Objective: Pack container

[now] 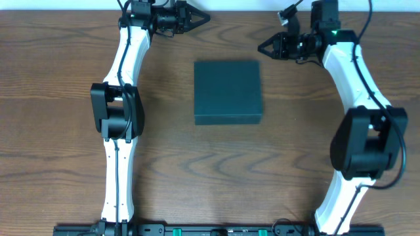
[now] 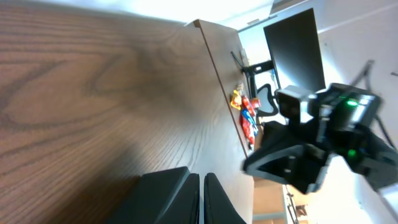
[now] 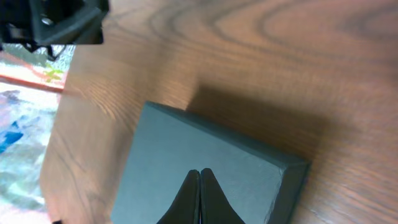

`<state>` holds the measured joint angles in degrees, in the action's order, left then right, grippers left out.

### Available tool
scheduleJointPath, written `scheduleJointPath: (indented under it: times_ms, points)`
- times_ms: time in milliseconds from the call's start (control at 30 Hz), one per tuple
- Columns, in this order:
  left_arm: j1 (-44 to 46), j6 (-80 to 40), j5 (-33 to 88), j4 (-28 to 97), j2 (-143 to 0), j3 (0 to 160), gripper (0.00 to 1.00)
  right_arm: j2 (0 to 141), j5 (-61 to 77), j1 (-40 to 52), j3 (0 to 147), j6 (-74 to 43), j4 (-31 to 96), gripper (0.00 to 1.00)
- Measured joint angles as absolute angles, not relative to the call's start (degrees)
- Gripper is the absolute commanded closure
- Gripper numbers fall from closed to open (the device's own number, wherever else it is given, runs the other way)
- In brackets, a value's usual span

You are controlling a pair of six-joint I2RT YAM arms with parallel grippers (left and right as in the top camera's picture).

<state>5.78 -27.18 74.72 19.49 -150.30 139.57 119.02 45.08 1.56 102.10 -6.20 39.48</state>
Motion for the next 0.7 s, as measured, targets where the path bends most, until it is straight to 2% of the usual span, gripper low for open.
scheduleJointPath:
  times_ms: [200, 533, 700]
  points:
    - [5.8, -26.5, 72.1, 23.3, -144.4, 139.6, 0.94, 109.5, 42.7, 1.0, 102.1, -4.9, 40.1, 0.99]
    - [6.3, -7.2, 52.0, 60.5, -125.1, 140.0, 0.94, 95.7, 37.2, 1.0, 102.1, -1.0, 48.0, 0.99]
    - [8.3, 0.6, 40.1, 73.7, -117.5, 140.2, 0.94, 89.0, 36.3, 1.0, 102.1, 0.6, 52.8, 0.99]
